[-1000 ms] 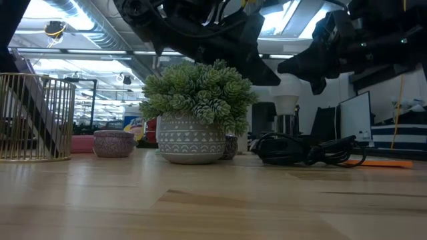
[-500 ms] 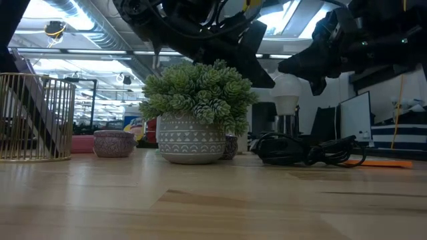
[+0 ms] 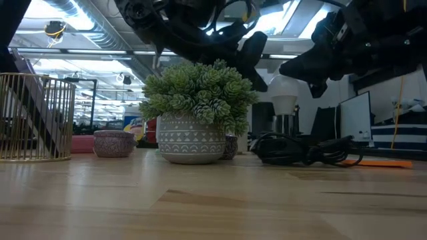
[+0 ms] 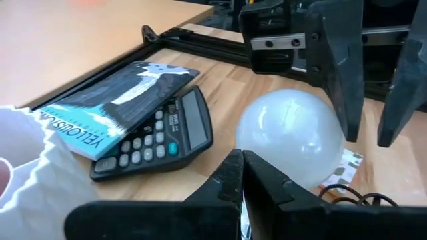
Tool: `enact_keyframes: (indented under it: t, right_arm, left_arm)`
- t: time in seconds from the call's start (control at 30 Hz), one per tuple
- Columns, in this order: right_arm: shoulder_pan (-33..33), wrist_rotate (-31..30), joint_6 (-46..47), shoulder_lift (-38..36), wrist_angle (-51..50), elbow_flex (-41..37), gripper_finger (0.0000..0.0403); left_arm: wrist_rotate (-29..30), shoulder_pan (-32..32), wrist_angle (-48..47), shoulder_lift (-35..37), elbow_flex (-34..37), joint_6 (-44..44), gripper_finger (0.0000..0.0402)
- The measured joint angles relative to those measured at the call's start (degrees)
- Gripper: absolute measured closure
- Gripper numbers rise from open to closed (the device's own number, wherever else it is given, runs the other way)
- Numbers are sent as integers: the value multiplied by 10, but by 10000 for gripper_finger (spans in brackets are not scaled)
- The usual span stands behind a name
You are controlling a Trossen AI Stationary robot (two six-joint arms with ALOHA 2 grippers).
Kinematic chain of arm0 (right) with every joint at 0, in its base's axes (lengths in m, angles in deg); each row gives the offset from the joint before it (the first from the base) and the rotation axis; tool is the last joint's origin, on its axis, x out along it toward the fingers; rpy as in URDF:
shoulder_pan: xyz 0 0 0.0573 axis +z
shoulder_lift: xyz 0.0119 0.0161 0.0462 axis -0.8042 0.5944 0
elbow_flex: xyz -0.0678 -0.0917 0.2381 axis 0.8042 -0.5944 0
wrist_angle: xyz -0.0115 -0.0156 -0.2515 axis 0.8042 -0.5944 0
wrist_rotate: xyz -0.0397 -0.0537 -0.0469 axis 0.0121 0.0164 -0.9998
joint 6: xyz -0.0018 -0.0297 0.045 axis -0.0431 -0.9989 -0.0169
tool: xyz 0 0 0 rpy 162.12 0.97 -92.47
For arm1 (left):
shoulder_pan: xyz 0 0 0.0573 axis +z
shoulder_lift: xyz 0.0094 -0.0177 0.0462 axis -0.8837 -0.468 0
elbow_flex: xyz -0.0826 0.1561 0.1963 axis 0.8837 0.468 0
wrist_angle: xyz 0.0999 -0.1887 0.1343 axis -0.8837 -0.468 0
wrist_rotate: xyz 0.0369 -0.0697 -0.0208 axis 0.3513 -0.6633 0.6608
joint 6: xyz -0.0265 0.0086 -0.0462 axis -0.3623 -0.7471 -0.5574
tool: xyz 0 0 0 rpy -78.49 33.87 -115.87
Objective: Screw lightbulb
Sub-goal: Insert the lightbulb into the silver desk lamp
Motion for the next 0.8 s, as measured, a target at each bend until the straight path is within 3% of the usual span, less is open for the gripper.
enact_keyframes:
  t: [0.57, 0.8]
  right_arm:
    - [0, -12, -25, -37, 31, -1, 352]
    - [-1, -98, -34, -81, -45, 0, 352]
  left_arm:
    - [25, -1, -1, 1, 0, 8, 400]
    - [76, -1, -47, 58, 0, 58, 400]
